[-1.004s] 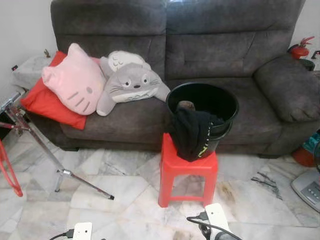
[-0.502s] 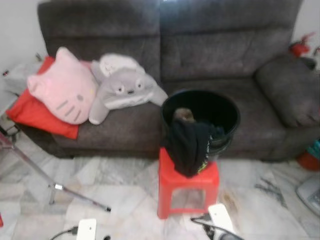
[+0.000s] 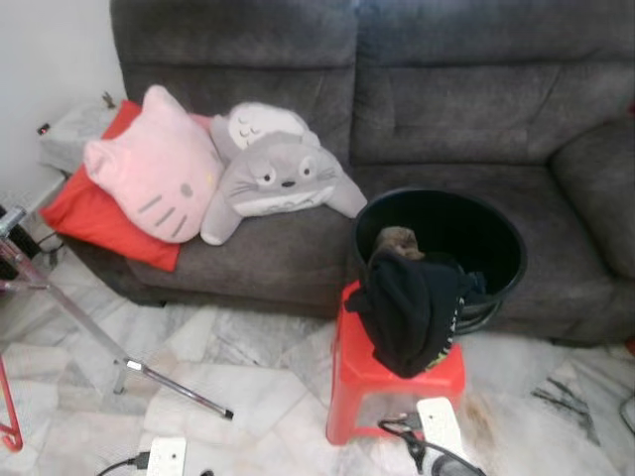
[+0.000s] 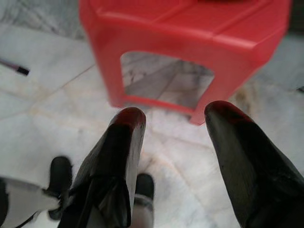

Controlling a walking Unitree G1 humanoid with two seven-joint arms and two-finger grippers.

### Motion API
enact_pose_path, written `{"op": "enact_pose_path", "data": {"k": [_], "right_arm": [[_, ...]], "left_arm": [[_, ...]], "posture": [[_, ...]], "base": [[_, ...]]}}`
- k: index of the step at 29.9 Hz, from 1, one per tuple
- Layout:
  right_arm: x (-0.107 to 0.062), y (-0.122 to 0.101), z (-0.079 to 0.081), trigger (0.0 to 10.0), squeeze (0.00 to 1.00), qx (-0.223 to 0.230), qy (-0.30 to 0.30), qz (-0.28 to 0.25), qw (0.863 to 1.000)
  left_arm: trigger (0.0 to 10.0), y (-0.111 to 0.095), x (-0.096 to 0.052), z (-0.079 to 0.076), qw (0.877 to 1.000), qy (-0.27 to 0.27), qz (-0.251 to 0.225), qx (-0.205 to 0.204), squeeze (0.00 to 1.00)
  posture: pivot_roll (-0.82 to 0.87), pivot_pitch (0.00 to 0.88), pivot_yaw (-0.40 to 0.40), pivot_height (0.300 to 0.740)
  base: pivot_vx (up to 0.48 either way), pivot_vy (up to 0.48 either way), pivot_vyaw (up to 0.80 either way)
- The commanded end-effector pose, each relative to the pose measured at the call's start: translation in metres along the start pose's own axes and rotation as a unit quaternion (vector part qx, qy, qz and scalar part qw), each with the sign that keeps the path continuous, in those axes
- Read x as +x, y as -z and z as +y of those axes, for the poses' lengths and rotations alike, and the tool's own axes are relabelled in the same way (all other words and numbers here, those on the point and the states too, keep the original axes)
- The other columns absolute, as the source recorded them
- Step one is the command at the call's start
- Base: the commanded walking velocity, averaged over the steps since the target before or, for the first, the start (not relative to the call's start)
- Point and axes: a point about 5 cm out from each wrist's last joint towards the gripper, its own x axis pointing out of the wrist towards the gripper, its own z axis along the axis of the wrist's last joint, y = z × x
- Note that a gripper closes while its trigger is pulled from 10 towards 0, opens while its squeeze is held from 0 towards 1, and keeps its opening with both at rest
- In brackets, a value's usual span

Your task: Hang hanger

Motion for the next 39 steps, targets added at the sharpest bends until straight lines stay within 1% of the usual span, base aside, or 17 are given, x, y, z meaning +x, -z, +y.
{"op": "enact_pose_path", "data": {"k": [1,2,7,8,14,15,16,17,19,25,29,33,34,35,36,38,39], "right_arm": [[-0.001,0.0,0.006,10.0,0.0,-0.016,-0.004,-0.01,1.0],[-0.001,-0.003,0.005,10.0,0.0,-0.046,-0.001,-0.024,0.999],[-0.001,-0.01,0.005,10.0,0.0,-0.095,0.007,-0.06,0.994],[-0.001,-0.011,0.004,10.0,0.0,-0.099,0.009,-0.066,0.993],[-0.002,-0.014,0.003,10.0,0.0,-0.081,0.021,-0.086,0.993],[-0.003,-0.013,0.003,10.0,0.15,-0.065,0.021,-0.086,0.994],[-0.003,-0.013,0.003,10.0,0.15,-0.057,0.021,-0.085,0.994],[-0.003,-0.012,0.003,10.0,1.0,-0.019,0.02,-0.083,0.996],[-0.003,-0.01,0.004,10.0,1.0,0.01,0.022,-0.081,0.996],[-0.004,-0.01,0.003,10.0,1.0,0.016,0.023,-0.082,0.996],[-0.004,-0.015,0.004,10.0,1.0,0.003,0.02,-0.101,0.995],[-0.004,-0.019,0.004,10.0,1.0,-0.02,0.025,-0.12,0.992],[-0.004,-0.02,0.004,10.0,0.93,-0.021,0.029,-0.123,0.992],[-0.004,-0.02,0.003,10.0,0.93,-0.021,0.03,-0.123,0.992],[-0.004,-0.02,0.004,10.0,0.15,-0.023,0.03,-0.124,0.992],[-0.004,-0.02,0.004,10.0,0.15,-0.024,0.03,-0.125,0.991],[-0.005,-0.021,0.004,10.0,0.0,-0.026,0.028,-0.129,0.991]], "left_arm": [[10.0,0.005,-0.002,0.005,1.0,-0.002,0.009,0.008,0.0],[10.0,0.006,-0.002,0.005,1.0,-0.002,0.01,0.011,0.0],[10.0,0.007,-0.002,0.006,1.0,-0.002,0.011,0.013,0.0],[10.0,0.007,-0.002,0.006,1.0,-0.002,0.011,0.014,0.0],[10.0,0.005,-0.002,0.006,1.0,-0.005,0.01,0.012,0.0],[10.0,0.006,-0.002,0.006,1.0,-0.006,0.01,0.012,0.0],[10.0,0.006,-0.002,0.006,1.0,-0.006,0.01,0.012,0.0],[10.0,0.006,-0.002,0.006,1.0,-0.007,0.011,0.011,0.0],[10.0,0.006,-0.002,0.006,1.0,-0.007,0.011,0.011,0.0],[10.0,0.006,-0.002,0.007,1.0,-0.008,0.011,0.011,0.0],[10.0,0.007,-0.003,0.011,1.0,-0.016,0.011,0.011,0.0],[10.0,0.006,-0.003,0.012,1.0,-0.019,0.008,0.011,0.0],[10.0,0.006,-0.002,0.011,1.0,-0.02,0.008,0.011,0.0],[10.0,0.005,-0.002,0.011,1.0,-0.02,0.007,0.011,0.0],[10.0,0.005,-0.002,0.011,1.0,-0.021,0.007,0.011,0.0],[10.0,0.005,-0.002,0.011,1.0,-0.021,0.007,0.011,0.0],[10.0,0.004,-0.002,0.01,1.0,-0.021,0.005,0.012,0.0]], "posture": [[-0.18,0.0,0.076,0.74],[-0.19,0.0,0.076,0.74],[-0.2,0.0,0.073,0.74],[-0.2,0.0,0.073,0.74],[-0.2,0.0,0.065,0.74],[-0.21,0.0,0.061,0.74],[-0.21,0.0,0.06,0.74],[-0.21,0.0,0.06,0.74],[-0.21,0.0,0.06,0.74],[-0.21,0.0,0.06,0.74],[-0.21,0.0,0.059,0.74],[-0.21,0.0,0.063,0.74],[-0.21,0.0,0.066,0.74],[-0.21,0.0,0.066,0.74],[-0.21,0.0,0.067,0.74],[-0.21,0.0,0.067,0.74],[-0.21,0.0,0.07,0.74]], "base": [[0.0,0.0,0.0],[0.0,0.0,0.0],[0.0,0.0,0.0],[0.0,0.0,0.0],[0.0,0.0,0.0],[0.0,0.0,0.0],[0.0,0.0,0.0],[0.0,0.0,0.0],[0.0,0.0,0.0],[0.0,0.0,0.0],[0.0,0.0,0.0],[0.0,0.0,0.0],[0.0,0.0,0.0],[0.0,0.0,0.0],[0.0,0.0,0.0],[0.0,0.0,0.0],[0.0,0.0,0.0]]}}
